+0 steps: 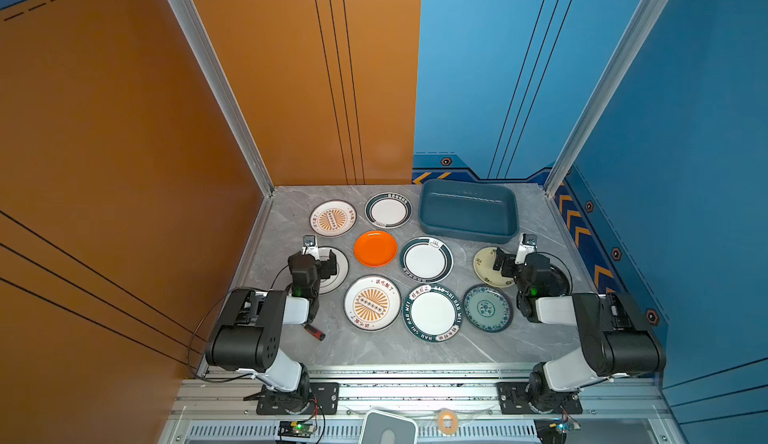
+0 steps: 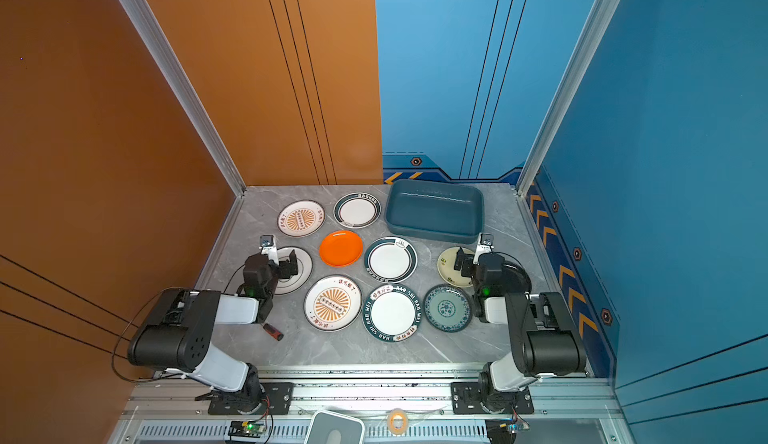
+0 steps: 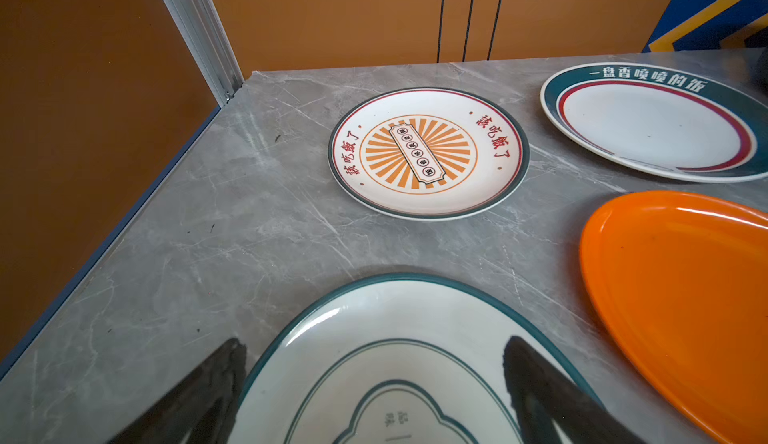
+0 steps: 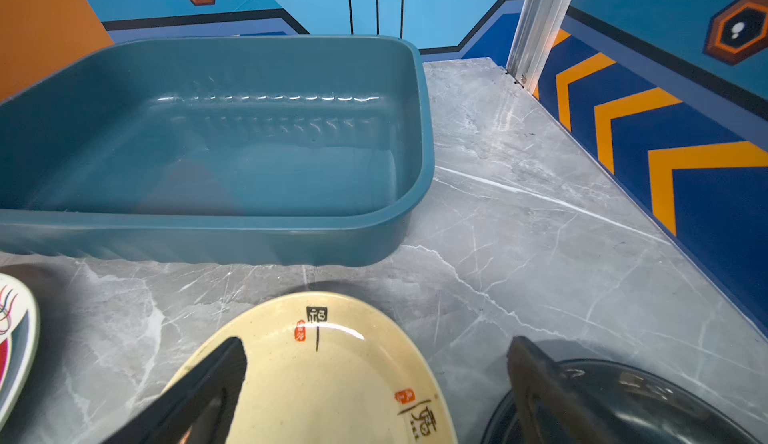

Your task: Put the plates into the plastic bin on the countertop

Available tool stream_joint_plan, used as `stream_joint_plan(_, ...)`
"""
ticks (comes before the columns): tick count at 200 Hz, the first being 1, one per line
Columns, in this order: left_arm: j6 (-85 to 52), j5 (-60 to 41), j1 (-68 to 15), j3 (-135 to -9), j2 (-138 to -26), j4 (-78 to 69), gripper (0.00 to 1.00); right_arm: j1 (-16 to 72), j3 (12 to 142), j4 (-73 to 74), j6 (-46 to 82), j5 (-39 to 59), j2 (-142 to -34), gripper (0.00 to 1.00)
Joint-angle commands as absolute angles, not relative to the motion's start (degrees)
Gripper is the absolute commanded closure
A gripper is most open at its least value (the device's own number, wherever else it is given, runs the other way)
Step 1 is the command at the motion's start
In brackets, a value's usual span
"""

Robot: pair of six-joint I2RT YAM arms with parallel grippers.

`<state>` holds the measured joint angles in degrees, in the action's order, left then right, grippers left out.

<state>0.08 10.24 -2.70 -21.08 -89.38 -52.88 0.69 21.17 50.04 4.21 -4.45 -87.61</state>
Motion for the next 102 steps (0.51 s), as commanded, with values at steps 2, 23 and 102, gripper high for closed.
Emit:
stream_joint_plan(2, 0.9, 9.5, -2.5, -21.9, -89.3, -52.2, 0.02, 0.5, 22.2, 49.0, 3.2, -3.5, -87.7, 0.0)
stream_joint_plan(23, 0.7, 9.1, -2.4, -21.9, -89.3, -52.2, 0.02, 0.5, 22.2, 49.0, 3.2, -3.5, -87.7, 0.0)
stream_joint_plan(102, 0.4, 7.6, -1.6, -22.0, -89.4, -52.1, 0.02, 0.5, 22.2, 49.0, 3.2, -3.4, -87.8, 0.0)
